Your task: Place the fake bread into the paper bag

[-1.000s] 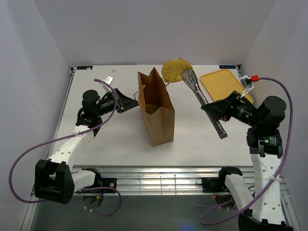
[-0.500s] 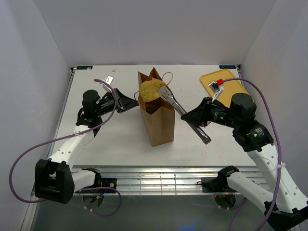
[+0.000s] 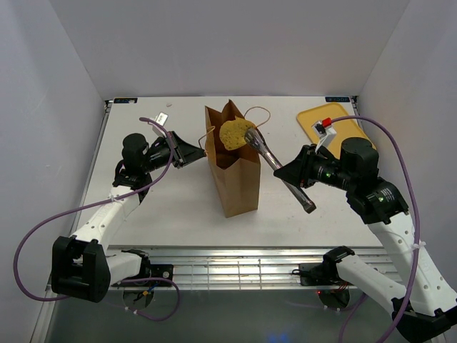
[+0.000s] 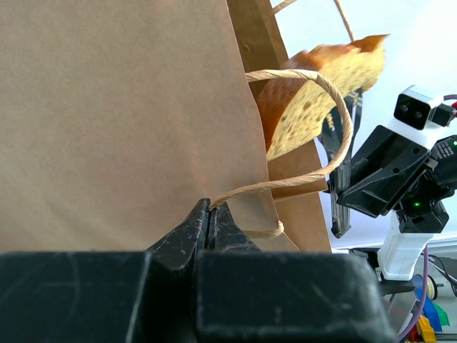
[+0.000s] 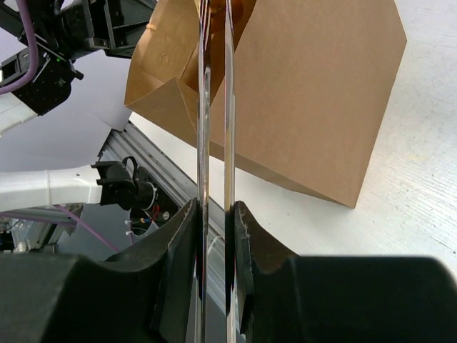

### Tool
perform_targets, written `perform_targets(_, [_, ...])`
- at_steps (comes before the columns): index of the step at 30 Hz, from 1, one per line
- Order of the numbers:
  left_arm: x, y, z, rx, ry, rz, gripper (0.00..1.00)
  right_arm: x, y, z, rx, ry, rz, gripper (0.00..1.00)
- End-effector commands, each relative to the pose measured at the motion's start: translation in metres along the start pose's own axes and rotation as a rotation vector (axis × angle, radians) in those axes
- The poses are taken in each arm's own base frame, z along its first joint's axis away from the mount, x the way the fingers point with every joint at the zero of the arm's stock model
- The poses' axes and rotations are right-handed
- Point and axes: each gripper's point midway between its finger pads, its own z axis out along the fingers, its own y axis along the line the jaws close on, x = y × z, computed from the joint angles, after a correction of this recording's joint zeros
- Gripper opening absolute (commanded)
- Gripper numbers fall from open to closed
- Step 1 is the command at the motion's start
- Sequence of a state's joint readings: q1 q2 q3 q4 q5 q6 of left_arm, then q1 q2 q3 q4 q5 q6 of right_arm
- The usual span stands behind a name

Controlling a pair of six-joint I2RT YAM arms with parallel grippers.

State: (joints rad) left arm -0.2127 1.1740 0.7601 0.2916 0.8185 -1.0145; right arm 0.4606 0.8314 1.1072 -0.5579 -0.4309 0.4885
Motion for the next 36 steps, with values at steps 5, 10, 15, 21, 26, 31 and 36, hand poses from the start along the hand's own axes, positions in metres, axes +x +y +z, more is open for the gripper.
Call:
perform_targets(5, [0.002, 0.005, 0.001, -0.027, 0.002, -0.011, 0.00, -0.014, 0.010, -0.005, -0.022, -0.045, -0.063, 0.19])
perform_targets(10, [0.001, 0.004, 0.001, -0.026, 0.000, -0.011, 0.00, -0.011, 0.010, 0.002, -0.049, -0.032, -0.056, 0.29])
perform_targets(15, [0.003, 0.004, 0.000, -0.024, 0.004, -0.009, 0.00, -0.011, 0.010, 0.006, -0.062, -0.031, -0.056, 0.37])
perform_targets(21, [0.002, 0.002, 0.000, -0.018, 0.004, -0.007, 0.00, -0.010, 0.009, 0.007, -0.063, -0.033, -0.054, 0.41])
perform_targets(26, [0.002, -0.001, -0.001, -0.013, 0.002, -0.002, 0.00, -0.010, 0.009, 0.009, -0.069, -0.028, -0.052, 0.43])
perform_targets(31, [0.000, -0.004, -0.001, -0.008, -0.002, 0.000, 0.00, -0.011, 0.010, 0.009, -0.074, -0.031, -0.055, 0.46])
perform_targets(36, [-0.002, -0.008, -0.002, 0.000, -0.004, 0.007, 0.00, -0.011, 0.010, 0.010, -0.078, -0.029, -0.058, 0.46])
